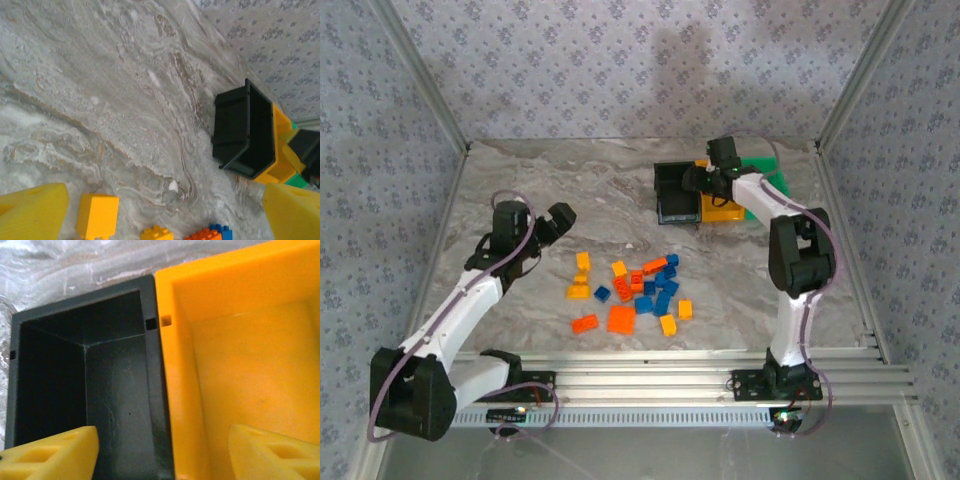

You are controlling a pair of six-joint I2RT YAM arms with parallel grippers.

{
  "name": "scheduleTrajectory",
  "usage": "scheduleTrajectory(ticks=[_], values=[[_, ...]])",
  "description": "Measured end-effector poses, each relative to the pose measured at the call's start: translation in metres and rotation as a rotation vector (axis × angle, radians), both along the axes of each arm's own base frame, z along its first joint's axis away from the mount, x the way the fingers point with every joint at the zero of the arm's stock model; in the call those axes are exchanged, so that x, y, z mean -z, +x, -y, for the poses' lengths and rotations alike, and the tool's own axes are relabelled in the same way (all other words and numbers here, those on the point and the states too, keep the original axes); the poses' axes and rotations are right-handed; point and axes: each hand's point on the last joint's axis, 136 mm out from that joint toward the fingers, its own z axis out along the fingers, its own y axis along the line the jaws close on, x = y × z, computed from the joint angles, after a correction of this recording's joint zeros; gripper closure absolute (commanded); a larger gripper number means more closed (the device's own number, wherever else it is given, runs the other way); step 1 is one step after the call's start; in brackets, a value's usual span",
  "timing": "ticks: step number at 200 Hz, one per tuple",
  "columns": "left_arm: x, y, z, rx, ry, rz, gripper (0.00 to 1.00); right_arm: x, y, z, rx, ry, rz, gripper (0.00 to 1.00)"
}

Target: Sort the legos into containers by color

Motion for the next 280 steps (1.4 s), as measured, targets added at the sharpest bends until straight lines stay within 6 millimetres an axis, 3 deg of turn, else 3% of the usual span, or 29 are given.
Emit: scheduleTrajectory(ticks=[33,57,89,138,180,264,280], values=[[0.004,-0.013,0.002,0.015,0.001,-0.012,0.01,0.025,0.000,-0.005,0.027,-0.039,-0.071,0.50],[0.005,-0.019,0.001,0.020,0.001,-0.014,0.01,0.037,-0.001,-0.005,0.052,-0.064,-0.110,0.71],[0.011,-0.026,0.000,0.021,0.005,-0.029,0.01,0.035,0.000,-0.022,0.028,-0.112,-0.097,1.00],[0.017,-0.040,-0.006,0.008,0.015,-0.050,0.01,0.036,-0.015,-0.082,-0.027,-0.126,-0.099,1.00],[0.011,-0.047,-0.013,-0.012,0.023,-0.028,0.01,0.038,-0.045,-0.130,-0.046,-0.120,-0.103,1.00],[0.018,-0.063,-0.023,-0.042,0.047,-0.040,0.01,0.038,-0.099,-0.182,-0.063,-0.131,-0.125,1.00],[0.016,-0.064,-0.024,-0.043,0.043,-0.034,0.00,0.038,-0.102,-0.184,-0.057,-0.127,-0.128,0.84]])
